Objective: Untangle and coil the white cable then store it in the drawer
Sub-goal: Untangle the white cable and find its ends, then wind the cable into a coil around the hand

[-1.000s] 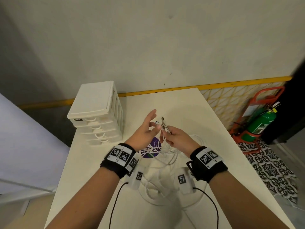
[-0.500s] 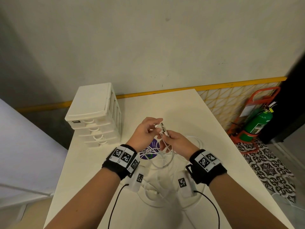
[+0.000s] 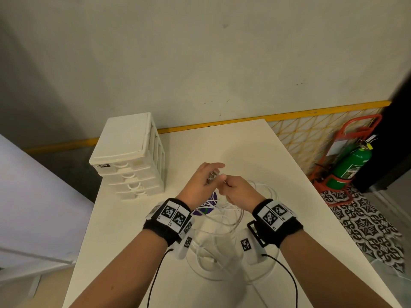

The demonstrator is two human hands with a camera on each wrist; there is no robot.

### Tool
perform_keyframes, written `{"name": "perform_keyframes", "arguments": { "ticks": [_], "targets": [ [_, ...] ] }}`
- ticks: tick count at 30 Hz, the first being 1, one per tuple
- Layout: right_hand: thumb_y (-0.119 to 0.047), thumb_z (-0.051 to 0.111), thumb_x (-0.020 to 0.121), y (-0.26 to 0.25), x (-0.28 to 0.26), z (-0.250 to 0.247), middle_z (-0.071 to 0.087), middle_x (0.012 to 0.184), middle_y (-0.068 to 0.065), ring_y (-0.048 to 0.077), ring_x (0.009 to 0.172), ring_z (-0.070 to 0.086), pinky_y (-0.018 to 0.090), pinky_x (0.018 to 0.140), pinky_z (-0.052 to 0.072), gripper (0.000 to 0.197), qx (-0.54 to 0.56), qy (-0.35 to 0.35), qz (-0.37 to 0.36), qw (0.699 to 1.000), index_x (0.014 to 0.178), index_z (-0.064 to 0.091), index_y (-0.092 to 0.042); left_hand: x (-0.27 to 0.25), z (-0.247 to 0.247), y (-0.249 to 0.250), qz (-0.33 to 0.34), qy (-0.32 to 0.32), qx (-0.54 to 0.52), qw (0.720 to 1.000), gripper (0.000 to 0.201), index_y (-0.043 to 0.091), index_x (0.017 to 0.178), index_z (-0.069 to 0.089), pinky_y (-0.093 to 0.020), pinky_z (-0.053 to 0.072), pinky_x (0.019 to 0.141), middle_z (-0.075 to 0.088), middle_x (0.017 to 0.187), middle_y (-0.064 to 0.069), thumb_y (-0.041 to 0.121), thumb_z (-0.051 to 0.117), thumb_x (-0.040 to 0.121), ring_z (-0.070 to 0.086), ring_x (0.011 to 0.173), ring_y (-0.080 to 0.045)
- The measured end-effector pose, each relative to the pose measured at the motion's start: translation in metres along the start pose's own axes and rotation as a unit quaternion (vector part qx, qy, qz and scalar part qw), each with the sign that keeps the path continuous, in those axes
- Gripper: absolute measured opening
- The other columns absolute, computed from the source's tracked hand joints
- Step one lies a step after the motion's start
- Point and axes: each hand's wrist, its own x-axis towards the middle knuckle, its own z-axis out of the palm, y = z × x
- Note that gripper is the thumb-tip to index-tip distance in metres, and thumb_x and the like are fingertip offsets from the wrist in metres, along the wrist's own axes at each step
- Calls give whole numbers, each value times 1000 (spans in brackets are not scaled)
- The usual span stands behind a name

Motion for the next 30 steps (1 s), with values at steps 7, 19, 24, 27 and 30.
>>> {"name": "perform_keyframes", "arguments": {
  "ticks": [7, 19, 24, 27, 30],
  "targets": [
    [-23, 50, 93, 8, -2, 1, 45, 58, -2, 14, 53, 42, 31, 59, 35, 22, -11, -36, 25, 999, 77, 53, -8, -1, 6, -6, 19, 27, 58, 998, 16, -2, 101, 60, 0, 34, 77, 46, 98, -5, 3, 46, 95, 48, 83, -10],
    [-25, 45, 96, 12, -3, -4, 49, 58, -11, -2, 53, 46, 12, 57, 35, 31, -154, 1, -11, 988, 95, 67, -5, -1, 0, -15, -28, -57, 354, 933, 32, 18, 117, 64, -44, 5, 118, 29, 154, -6, 25, 37, 100, 17, 145, -26],
    [-19, 43, 97, 9, 2, -2, 60, 69, 0, 16, 63, 52, 25, 62, 37, 27, -172, 16, -63, 983, 80, 63, -11, 0, 3, -1, -77, -135, 132, 979, 42, 14, 136, 44, -35, 44, 88, 68, 106, -17, 34, 29, 102, 62, 101, -29],
    [-22, 55, 91, 10, 1, -6, 56, 68, -1, 16, 62, 51, 24, 58, 37, 15, -165, 22, -62, 984, 97, 53, -9, -1, -3, 7, -77, -122, 208, 968, 44, 11, 108, 60, -32, 41, 73, 66, 89, -8, 41, 27, 101, 60, 84, -26],
    [-29, 58, 88, 15, -1, -9, 52, 68, -1, 19, 64, 48, 28, 60, 33, 22, -233, 1, -44, 971, 98, 51, -11, 0, -14, 7, -66, -87, 265, 958, 51, 13, 79, 64, -28, 35, 66, 56, 69, 5, 48, 32, 98, 50, 66, -15]
  ]
}}
